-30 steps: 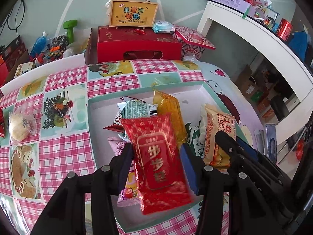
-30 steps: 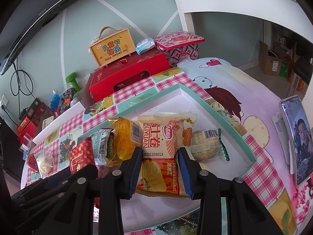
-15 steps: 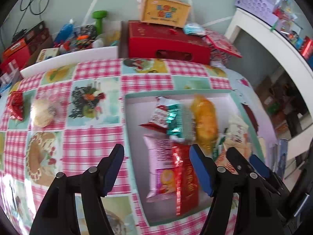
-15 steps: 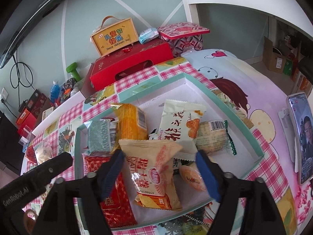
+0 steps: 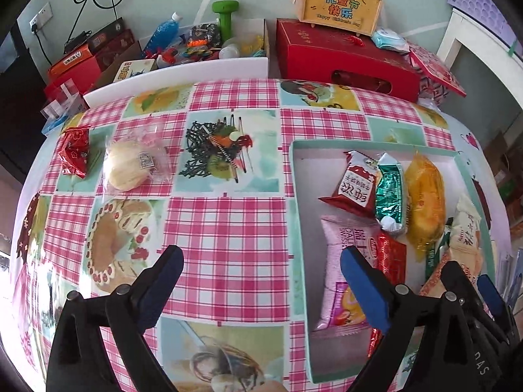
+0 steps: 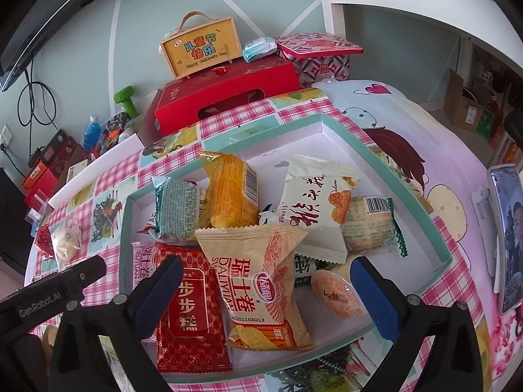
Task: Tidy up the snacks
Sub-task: 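Move both tools back toward the red candy bag and bun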
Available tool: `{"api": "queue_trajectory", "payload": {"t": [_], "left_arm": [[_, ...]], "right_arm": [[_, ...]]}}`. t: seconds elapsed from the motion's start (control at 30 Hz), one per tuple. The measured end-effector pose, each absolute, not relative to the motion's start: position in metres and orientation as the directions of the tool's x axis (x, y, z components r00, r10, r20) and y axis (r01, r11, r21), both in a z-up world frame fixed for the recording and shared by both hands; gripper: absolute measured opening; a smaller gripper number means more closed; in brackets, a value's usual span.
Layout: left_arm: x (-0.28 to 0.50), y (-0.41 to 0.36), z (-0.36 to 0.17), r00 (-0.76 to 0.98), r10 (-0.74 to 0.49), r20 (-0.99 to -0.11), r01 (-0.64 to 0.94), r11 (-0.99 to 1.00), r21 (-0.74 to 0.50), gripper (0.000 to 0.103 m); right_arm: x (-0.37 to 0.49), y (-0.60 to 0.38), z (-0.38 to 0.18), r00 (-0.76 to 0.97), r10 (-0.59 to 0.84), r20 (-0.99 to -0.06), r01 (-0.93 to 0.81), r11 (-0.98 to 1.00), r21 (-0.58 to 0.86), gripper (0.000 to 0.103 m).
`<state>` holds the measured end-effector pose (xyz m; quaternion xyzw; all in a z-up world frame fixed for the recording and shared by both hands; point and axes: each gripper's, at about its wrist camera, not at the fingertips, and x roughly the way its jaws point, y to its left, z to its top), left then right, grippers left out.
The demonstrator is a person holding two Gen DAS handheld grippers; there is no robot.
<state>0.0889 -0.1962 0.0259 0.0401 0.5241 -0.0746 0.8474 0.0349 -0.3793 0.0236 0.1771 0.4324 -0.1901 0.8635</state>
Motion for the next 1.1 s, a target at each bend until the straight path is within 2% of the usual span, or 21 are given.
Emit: {"api": "queue_trajectory", "payload": {"t": [0.33, 0.77, 1.1], "left_arm": [[0.087, -0.183, 0.018, 0.415, -0.039, -0.909, 0.151, 0.988, 0.027, 0.097], [0.087, -0.102, -0.002, 0.367, 0.09, -0.926, -0.037, 0.996, 0.082, 0.097], [0.085, -0.063, 0.007, 0.38, 0.11, -0.918, -0.09, 0.993, 0.081, 0.097]], "right_arm": [[0.037, -0.369, 0.028, 0.562, -0.169, -0.809, 0.461, 0.877, 0.137, 0.103], [0.05, -0.327, 0.035, 0.585, -0.13, -0.8, 0.362, 0.925, 0.115, 0.103], [0.065, -0.279, 0.033, 0.586, -0.064, -0.808, 0.266, 0.957, 0.116, 0.103]]}}
